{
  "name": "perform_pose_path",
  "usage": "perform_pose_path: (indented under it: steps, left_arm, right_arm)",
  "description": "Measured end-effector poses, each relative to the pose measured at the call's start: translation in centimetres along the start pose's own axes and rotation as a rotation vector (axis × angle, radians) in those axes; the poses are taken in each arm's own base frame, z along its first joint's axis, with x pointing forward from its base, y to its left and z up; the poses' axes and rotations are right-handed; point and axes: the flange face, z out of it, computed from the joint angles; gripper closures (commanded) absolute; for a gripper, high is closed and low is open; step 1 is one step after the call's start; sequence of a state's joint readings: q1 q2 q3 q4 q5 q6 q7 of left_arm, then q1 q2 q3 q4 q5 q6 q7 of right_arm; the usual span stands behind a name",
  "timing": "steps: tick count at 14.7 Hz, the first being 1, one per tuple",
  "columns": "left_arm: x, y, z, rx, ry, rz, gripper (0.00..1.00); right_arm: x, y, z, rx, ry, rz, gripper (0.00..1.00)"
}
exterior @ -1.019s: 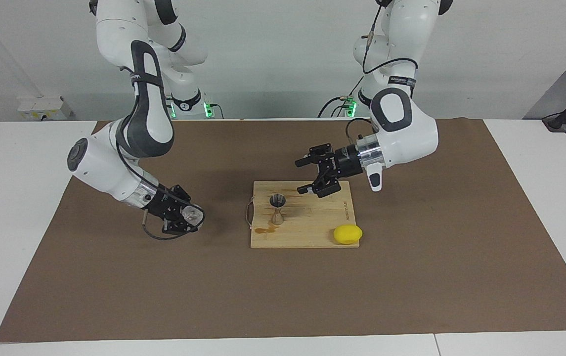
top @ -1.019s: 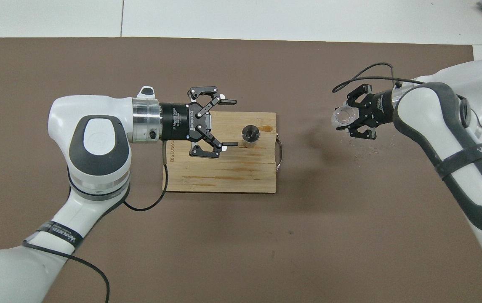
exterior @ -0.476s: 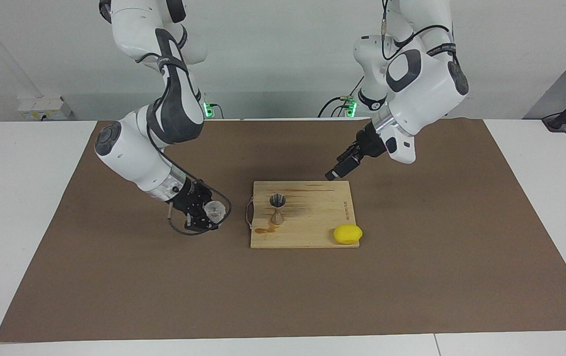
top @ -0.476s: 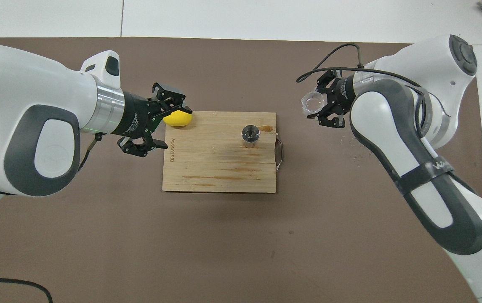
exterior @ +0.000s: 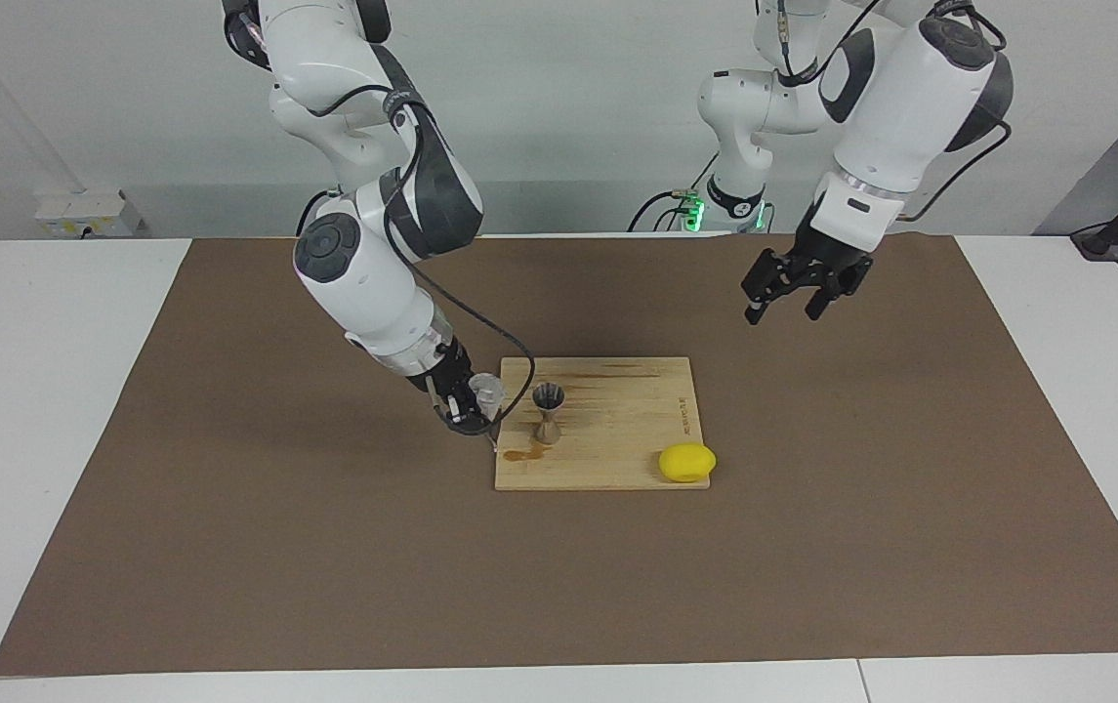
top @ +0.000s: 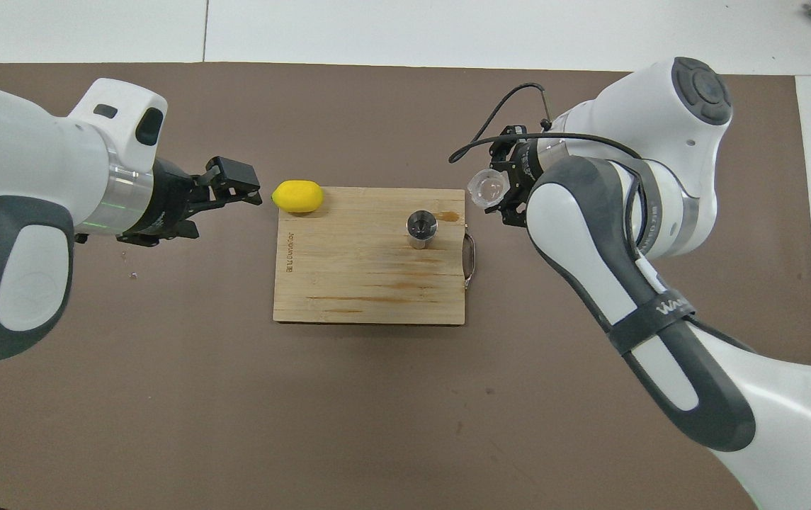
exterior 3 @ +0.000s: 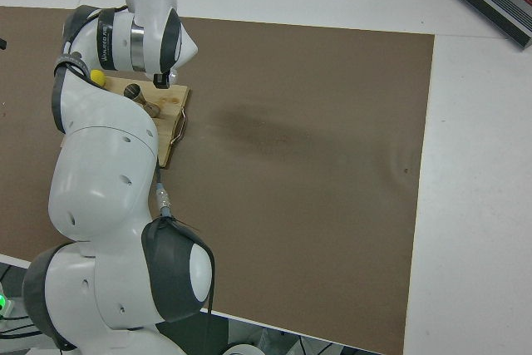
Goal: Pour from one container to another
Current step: 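Lift the glass with the right gripper while the left gripper withdraws, then move the held glass above the metal cup with the right gripper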
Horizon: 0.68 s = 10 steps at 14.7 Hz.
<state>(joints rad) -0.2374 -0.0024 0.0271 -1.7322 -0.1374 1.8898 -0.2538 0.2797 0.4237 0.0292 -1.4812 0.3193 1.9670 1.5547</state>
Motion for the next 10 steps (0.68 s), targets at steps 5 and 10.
perform_pose_path:
  steps: [5, 10]
  left_arm:
    - [0.6, -8.2, -1.8, 0.068, -0.111, 0.111, 0.00]
    - [0.3, -9.3, -2.8, 0.147, -0.153, 0.126, 0.00]
  right_arm:
    - [-3.4, -1.0, 0.4, 0.018, 0.040, 0.035, 0.75]
    - [-4.5, -1.5, 1.8, 0.015, 0.113, -0.004, 0.75]
